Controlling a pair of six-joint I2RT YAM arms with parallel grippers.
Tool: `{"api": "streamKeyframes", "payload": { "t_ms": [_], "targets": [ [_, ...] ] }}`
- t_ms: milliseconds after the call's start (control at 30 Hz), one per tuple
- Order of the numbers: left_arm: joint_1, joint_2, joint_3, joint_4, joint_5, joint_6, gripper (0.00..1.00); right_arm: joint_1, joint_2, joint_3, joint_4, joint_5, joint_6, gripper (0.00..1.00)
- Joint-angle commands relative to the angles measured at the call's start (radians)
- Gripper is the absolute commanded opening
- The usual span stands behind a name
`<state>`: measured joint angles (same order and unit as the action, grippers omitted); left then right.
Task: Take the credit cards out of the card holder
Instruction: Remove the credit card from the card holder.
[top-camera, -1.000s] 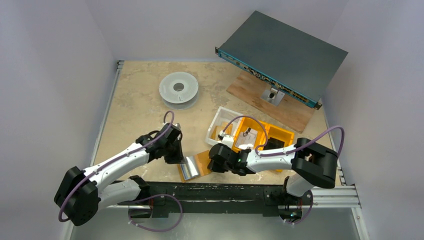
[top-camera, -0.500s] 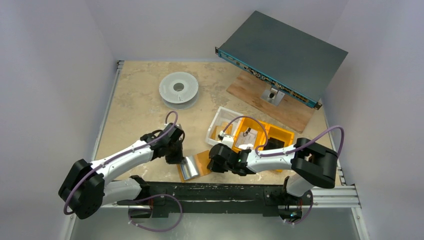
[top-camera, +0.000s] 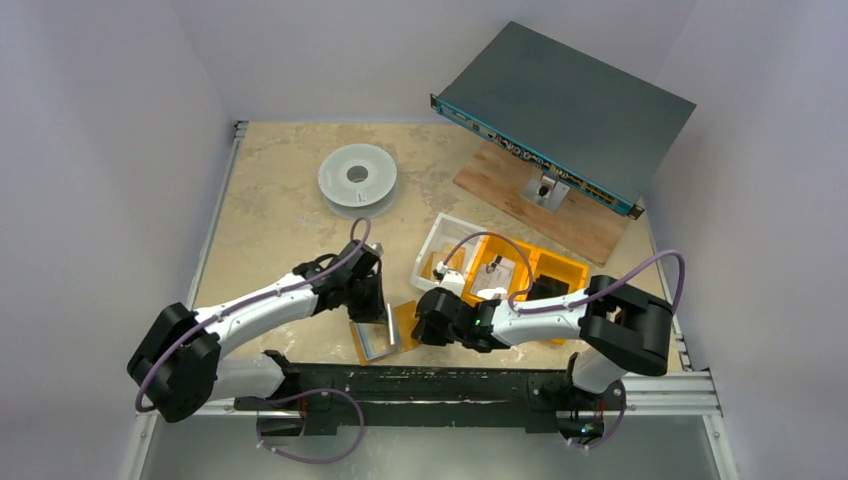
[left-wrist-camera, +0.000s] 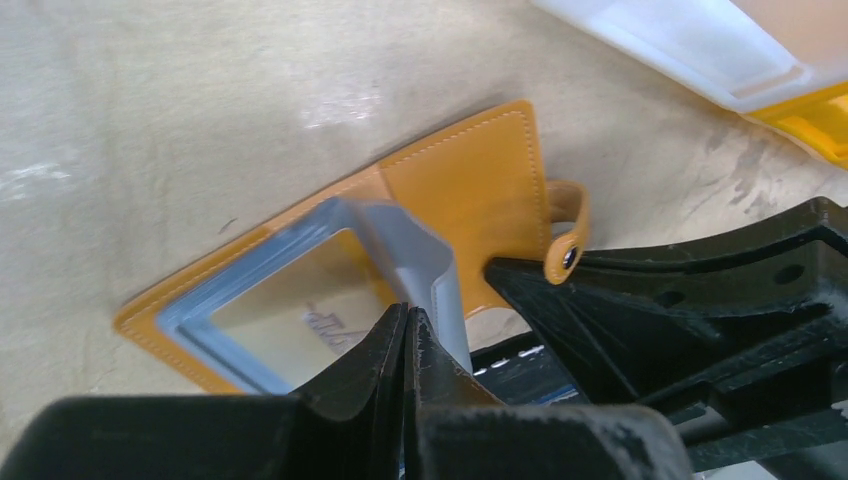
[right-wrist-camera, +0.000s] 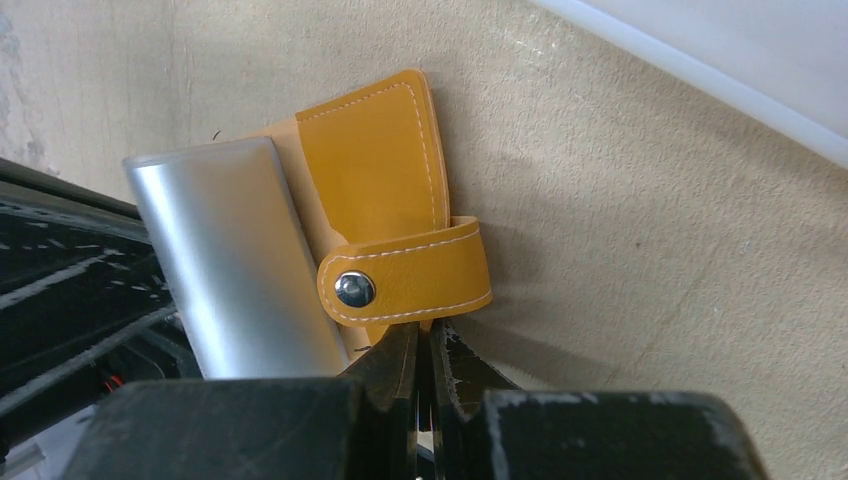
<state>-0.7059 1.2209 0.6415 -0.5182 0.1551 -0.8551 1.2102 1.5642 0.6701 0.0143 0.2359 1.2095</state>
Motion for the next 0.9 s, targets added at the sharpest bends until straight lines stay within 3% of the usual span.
{"api": "streamKeyframes", "payload": {
  "t_ms": [0, 333, 700, 867],
  "targets": [
    [-0.022, 0.072, 0.031, 0.121, 0.100, -0.025, 0.00, 0.014, -0.007, -0.010, -0.055, -0.016, -0.034, 0.00],
    [-0.043, 0.184, 0.064, 0.198, 0.164, -0.040, 0.06, 0.015, -0.201, -0.054, -0.058, 0.023, -0.043, 0.29],
    [-0.048, 0.251, 0.101, 0.196, 0.188, -0.031, 0.09, 0.075, -0.296, 0.051, -0.154, 0.086, -0.124, 0.37],
    [-0.052, 0.262, 0.107, 0.196, 0.193, -0.030, 0.10, 0.078, -0.212, 0.051, -0.036, 0.000, -0.181, 0.26]
  ]
}}
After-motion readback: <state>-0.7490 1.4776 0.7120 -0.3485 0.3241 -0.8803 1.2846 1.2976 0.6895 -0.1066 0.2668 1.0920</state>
